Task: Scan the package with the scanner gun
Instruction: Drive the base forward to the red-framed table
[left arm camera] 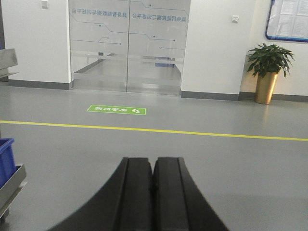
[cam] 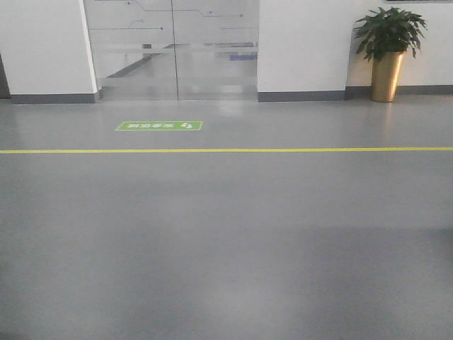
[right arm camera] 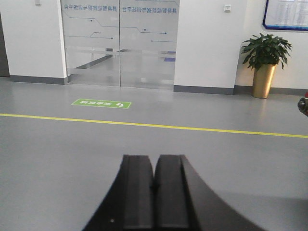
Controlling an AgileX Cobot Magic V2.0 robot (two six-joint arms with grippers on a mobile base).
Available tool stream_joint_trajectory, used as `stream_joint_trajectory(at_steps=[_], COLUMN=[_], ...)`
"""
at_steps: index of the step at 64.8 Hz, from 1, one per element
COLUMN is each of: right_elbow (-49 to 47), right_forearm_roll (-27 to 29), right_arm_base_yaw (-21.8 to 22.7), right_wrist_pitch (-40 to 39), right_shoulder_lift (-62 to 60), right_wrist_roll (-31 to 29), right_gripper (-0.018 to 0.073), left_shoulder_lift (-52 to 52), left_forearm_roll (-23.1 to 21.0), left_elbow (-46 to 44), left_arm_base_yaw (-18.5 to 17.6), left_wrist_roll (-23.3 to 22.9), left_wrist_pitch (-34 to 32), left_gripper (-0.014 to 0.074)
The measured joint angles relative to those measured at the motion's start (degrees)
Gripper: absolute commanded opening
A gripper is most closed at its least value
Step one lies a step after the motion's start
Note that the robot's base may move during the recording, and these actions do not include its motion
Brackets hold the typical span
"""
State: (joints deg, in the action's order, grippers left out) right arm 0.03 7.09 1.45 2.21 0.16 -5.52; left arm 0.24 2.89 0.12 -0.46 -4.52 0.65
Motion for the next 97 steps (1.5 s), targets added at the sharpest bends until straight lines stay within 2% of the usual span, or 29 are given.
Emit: stream_joint_trajectory(at_steps=[97], right_elbow=[0.0], right_forearm_roll=[0.0], right_arm_base_yaw=[0.0], right_wrist_pitch=[0.0], right_shoulder_lift=[0.0], right_wrist_roll=[0.0], right_gripper=[-0.0168], left_shoulder_lift=[0.0], left_forearm_roll=[0.0], left_elbow=[0.0], left_arm_base_yaw=[0.0], left_wrist_roll=[0.0], left_wrist_pitch=[0.0], left_gripper=[-0.0111])
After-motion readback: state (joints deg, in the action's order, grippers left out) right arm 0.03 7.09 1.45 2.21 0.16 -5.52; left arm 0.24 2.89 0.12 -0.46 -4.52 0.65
